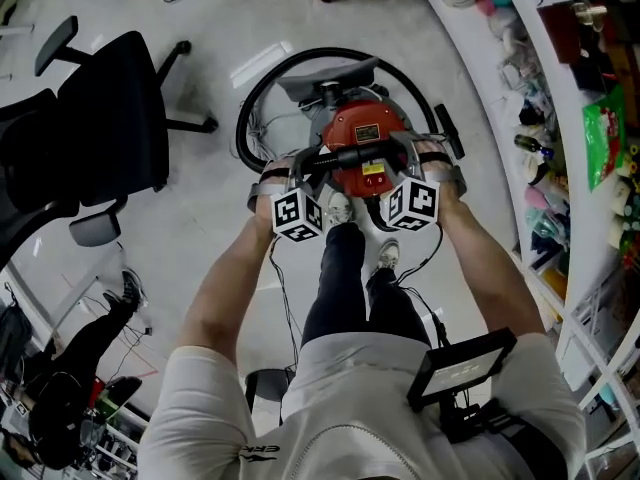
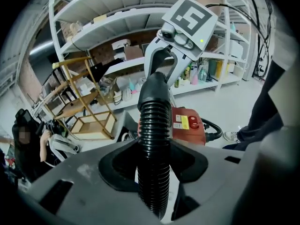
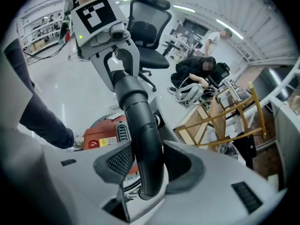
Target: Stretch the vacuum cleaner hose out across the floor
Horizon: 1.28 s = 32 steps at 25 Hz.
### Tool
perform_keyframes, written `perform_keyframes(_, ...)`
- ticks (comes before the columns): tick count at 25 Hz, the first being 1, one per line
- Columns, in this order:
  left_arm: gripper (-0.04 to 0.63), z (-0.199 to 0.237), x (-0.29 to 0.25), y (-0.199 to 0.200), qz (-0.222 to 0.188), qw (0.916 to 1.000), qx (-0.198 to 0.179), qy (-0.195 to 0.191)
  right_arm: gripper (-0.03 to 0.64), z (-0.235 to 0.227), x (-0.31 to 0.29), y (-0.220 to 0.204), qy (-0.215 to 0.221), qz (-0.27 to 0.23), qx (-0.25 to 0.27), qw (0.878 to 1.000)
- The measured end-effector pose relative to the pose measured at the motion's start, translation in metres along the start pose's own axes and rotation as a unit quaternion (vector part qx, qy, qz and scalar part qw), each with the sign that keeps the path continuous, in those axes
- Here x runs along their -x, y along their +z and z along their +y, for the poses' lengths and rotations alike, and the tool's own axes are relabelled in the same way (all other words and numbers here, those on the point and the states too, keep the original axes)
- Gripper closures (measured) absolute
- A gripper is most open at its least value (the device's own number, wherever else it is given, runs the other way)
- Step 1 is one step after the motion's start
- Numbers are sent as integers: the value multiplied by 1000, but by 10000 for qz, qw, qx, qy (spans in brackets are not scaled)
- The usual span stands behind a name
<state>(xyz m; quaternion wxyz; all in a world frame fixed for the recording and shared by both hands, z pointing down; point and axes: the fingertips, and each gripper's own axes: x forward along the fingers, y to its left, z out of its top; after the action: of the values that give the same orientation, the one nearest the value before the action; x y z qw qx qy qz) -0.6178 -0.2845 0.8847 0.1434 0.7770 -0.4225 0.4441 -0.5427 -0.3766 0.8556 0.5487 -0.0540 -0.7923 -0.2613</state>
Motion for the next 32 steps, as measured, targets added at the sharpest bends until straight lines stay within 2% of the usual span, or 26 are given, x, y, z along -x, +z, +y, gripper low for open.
perform_keyframes(5, 423, 21, 15, 56, -307, 9976, -602, 171, 431, -24, 41, -23, -487, 154, -547, 9972)
perform_keyframes(11, 423, 16, 35, 124, -592, 9875, -1456, 100, 436, -27, 94, -60, -928, 389, -1193, 9877)
perform_keyframes(17, 423, -6, 45, 202, -945, 9647, -2455, -94, 439, -19, 148, -112, -1404, 719, -2050, 9660)
perform_keyframes(21, 423, -26, 47, 251, -1142, 9483, -2951, -241, 442, -13, 179, -147, -1667, 877, -2573, 9478)
perform_keyframes(25, 423, -46, 48, 287, -1264, 9355, -3279, -365, 443, -4, 205, -175, -1844, 967, -2912, 9337)
perform_keyframes(32, 423, -79, 47, 330, -1299, 9223, -3600, -533, 445, 17, 241, -210, -2025, 995, -3381, 9137)
